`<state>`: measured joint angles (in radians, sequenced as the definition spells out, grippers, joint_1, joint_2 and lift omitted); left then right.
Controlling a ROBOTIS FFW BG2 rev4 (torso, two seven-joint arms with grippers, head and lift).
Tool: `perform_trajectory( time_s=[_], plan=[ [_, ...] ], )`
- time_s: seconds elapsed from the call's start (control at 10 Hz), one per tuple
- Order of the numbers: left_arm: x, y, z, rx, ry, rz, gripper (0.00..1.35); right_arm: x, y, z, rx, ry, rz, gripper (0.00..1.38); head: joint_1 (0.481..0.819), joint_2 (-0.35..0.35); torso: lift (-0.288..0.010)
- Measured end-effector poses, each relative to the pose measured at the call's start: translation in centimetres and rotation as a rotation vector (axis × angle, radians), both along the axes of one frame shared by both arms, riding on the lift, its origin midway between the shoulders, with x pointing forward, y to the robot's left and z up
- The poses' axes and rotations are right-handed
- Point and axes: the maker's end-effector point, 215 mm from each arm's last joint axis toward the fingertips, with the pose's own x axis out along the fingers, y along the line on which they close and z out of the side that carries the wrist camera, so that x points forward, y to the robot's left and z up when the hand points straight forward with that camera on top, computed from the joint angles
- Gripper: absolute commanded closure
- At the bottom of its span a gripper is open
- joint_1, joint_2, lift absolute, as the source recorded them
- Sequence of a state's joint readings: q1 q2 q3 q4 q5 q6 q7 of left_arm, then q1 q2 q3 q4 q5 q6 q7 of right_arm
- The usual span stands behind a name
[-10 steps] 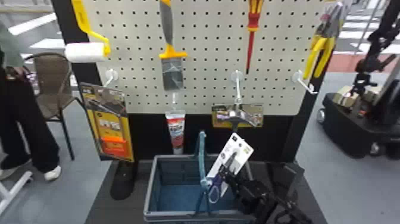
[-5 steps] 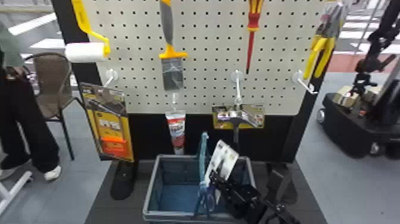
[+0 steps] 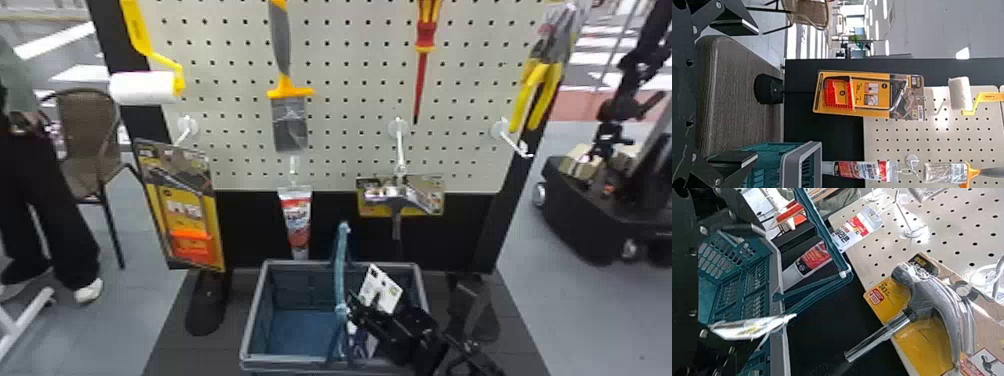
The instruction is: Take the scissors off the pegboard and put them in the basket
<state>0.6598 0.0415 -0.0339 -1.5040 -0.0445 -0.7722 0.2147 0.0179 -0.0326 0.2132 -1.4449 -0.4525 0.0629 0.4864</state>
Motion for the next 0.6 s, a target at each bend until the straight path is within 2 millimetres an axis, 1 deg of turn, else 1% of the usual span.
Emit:
perform_trajectory(
  time_s=[0.6],
  plan=[
    [0.12, -0.1, 0.01, 0.0, -0.002, -0.002, 0.19, 0.22, -0.11, 0.57, 0.002, -0.011, 0.001, 0.16, 0.549, 0.0, -0.1]
  ],
)
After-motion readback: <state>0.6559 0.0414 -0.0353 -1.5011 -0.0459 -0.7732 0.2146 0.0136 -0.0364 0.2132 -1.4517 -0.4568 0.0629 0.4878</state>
